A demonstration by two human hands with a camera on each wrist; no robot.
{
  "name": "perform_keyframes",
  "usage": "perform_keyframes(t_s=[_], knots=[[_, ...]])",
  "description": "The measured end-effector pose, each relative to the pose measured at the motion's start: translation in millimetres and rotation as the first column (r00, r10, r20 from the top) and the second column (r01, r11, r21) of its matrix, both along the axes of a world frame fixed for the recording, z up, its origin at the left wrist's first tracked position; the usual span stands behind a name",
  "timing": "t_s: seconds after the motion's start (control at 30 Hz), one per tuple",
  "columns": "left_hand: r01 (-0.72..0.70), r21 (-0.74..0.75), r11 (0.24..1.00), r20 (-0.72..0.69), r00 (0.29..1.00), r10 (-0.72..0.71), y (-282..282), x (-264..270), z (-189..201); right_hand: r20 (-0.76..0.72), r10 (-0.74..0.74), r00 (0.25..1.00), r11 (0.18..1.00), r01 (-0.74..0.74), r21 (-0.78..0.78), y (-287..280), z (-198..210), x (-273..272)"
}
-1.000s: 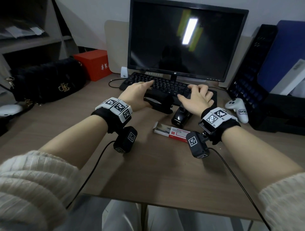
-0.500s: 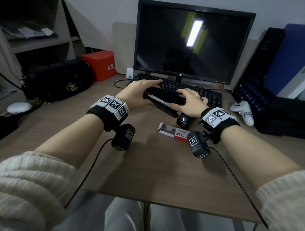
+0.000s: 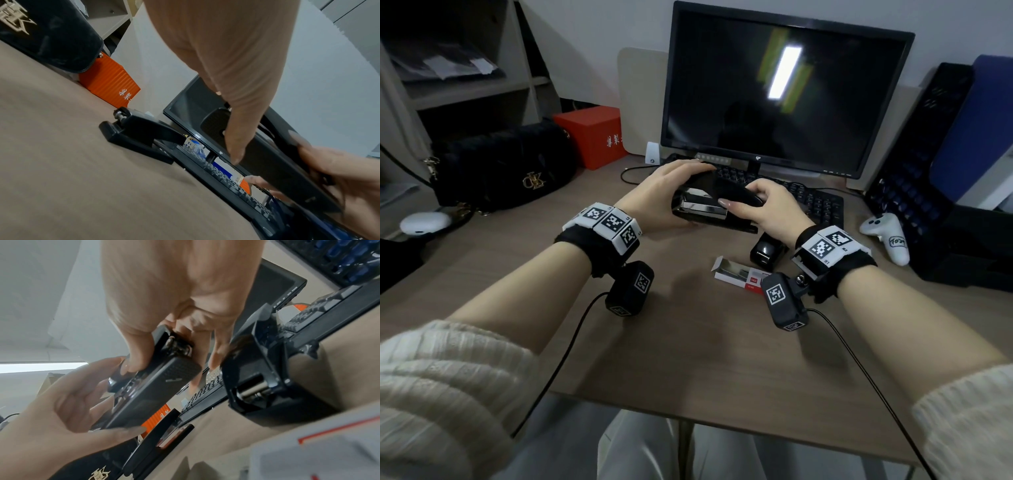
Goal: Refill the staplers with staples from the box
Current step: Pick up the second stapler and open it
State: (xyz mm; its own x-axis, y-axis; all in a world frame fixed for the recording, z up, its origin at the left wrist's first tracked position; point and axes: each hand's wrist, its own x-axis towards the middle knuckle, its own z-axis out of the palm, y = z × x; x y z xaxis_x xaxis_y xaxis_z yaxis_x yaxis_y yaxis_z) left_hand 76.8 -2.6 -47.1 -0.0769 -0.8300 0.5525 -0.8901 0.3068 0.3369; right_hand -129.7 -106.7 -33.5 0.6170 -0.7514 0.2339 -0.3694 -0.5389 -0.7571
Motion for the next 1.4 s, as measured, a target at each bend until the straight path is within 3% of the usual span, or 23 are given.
perform_keyframes(t_s=[0.17,0.23,0.33,0.43,0.5,0.57,0.63,0.67,0.73,0.87,1.17,1.3,1.4], knots=[[-0.054,-0.044,0.998,-0.074,0.996,0.051,-8,-3,-8,0.136,-0.057,0.989,0.984,0.033,0.173,2,-3,2],[-0.097,-0.013,0.995,-0.246,0.965,0.091,-10,-9,-10,0.220,-0.083,0.972,0.968,0.027,0.248,4,-3,4],[-0.106,0.044,0.993,-0.540,0.834,0.112,-15,-17,-13,0.316,-0.162,0.935,0.922,0.030,0.385,5,-5,9],[-0.143,0.135,0.980,-0.791,0.581,0.194,-25,-21,-15,0.374,-0.259,0.891,0.877,0.055,0.476,3,-8,18],[-0.177,0.229,0.957,-0.878,0.388,0.282,-32,-25,-15,0.398,-0.312,0.863,0.859,0.077,0.506,1,-10,23],[-0.100,0.302,0.948,-0.936,0.157,0.314,-38,-32,-14,0.417,-0.346,0.840,0.847,0.088,0.525,1,-12,28],[0.039,0.285,0.958,-0.955,-0.079,0.287,-38,-41,-9,0.436,-0.374,0.819,0.829,0.084,0.553,2,-15,32],[0.086,0.256,0.963,-0.952,-0.152,0.267,-38,-44,-7,0.441,-0.386,0.810,0.821,0.084,0.564,1,-16,34],[0.147,0.198,0.969,-0.948,-0.221,0.227,-39,-48,-4,0.448,-0.394,0.803,0.826,0.095,0.556,0,-21,37],[0.195,0.153,0.969,-0.936,-0.287,0.206,-37,-52,-3,0.423,-0.392,0.817,0.868,0.176,0.464,-3,-25,40],[0.191,0.204,0.960,-0.958,-0.163,0.236,-38,-55,3,0.403,-0.302,0.864,0.936,0.187,0.299,1,-22,39],[0.250,0.116,0.961,-0.964,-0.203,0.170,-36,-60,11,0.347,-0.149,0.926,0.977,0.084,0.196,8,-18,39],[0.326,0.080,0.942,-0.971,-0.189,0.148,-37,-64,12,0.294,-0.089,0.952,0.979,0.029,0.203,17,-17,41]])
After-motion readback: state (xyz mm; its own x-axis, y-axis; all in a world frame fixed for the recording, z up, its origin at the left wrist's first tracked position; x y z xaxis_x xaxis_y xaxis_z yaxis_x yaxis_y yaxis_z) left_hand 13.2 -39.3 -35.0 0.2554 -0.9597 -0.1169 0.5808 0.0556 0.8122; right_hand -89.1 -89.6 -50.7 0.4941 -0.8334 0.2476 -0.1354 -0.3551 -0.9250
